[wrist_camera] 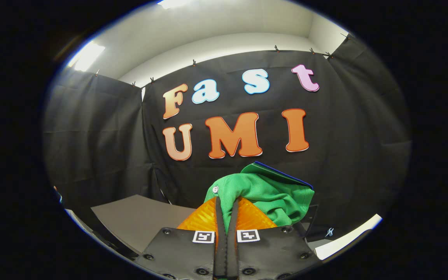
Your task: Put the clothes into the washing machine and then close the washing machine lid.
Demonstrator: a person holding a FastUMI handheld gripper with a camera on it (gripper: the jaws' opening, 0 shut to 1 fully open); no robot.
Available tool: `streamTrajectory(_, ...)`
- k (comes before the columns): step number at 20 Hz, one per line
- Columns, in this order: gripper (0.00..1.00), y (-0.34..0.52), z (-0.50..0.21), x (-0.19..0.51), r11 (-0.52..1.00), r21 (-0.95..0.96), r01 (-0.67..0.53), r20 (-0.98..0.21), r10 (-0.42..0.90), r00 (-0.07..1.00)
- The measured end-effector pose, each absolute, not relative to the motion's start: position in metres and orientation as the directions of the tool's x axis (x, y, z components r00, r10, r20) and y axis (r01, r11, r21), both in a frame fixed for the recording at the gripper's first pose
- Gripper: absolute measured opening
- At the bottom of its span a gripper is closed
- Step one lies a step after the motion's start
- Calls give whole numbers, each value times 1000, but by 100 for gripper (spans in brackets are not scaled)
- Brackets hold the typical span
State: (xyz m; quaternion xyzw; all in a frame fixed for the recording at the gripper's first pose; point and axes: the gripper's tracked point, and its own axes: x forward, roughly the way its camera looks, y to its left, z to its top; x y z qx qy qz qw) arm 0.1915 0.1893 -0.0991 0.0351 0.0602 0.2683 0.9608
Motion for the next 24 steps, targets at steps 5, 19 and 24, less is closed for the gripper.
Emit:
streamTrajectory(5, 8, 176, -161, 204, 836, 95, -541, -195, 548, 813)
streamTrajectory(19, 8, 206, -398, 248, 807, 143, -573, -551, 546, 631)
streamTrajectory(24, 8, 196, -446, 268, 824, 117, -555, -626, 495, 602)
